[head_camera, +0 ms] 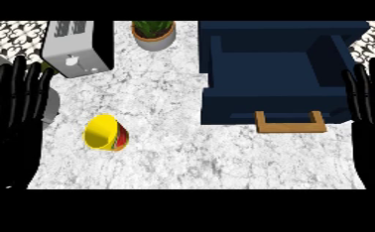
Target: Pick up the cup, place it into the drawer and close the drawer
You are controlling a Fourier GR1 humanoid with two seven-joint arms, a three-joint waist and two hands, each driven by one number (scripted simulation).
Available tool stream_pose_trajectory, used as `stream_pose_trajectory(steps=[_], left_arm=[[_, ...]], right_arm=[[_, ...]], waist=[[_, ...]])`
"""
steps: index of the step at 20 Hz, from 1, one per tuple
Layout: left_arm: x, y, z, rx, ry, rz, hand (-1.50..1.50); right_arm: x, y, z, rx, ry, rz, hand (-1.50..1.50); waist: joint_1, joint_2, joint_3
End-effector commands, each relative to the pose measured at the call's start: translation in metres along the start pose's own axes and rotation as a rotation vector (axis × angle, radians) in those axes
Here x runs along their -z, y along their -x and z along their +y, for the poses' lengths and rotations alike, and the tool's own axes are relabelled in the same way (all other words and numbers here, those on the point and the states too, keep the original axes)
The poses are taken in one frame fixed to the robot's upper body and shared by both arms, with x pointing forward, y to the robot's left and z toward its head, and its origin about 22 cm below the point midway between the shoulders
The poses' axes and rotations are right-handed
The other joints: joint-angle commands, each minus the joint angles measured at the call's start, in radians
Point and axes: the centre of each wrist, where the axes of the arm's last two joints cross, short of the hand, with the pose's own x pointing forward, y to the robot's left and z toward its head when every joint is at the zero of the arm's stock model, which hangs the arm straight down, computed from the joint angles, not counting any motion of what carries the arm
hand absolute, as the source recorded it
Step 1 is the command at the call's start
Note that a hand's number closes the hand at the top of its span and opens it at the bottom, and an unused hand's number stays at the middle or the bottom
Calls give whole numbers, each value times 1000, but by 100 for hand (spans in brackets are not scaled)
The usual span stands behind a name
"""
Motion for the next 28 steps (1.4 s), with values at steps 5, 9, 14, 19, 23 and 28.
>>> stream_pose_trajectory(steps=[5, 9, 14, 19, 23, 28], left_arm=[[6, -1, 2, -307, 570, -52, -150], [-1, 32, 25, -460, 619, 203, -150], [9, 70, 82, -535, 664, 248, -150], [35, 101, 103, -461, 636, 316, -150], [33, 127, 93, -441, 647, 352, -150], [4, 166, 102, -421, 634, 416, -150]], right_arm=[[1, 1, 7, 24, -49, -15, -150], [-2, 7, 17, 47, -218, 109, -150], [21, 15, 13, 60, -203, 126, -150], [25, 19, 9, 51, -215, 123, -150], [51, 23, -6, 51, -230, 101, -150], [57, 23, 6, 58, -231, 103, -150]], waist=[[-4, 1, -6], [-5, 10, -5], [1, 6, -3], [-2, 3, -3], [1, 3, -3], [0, 4, -3]])
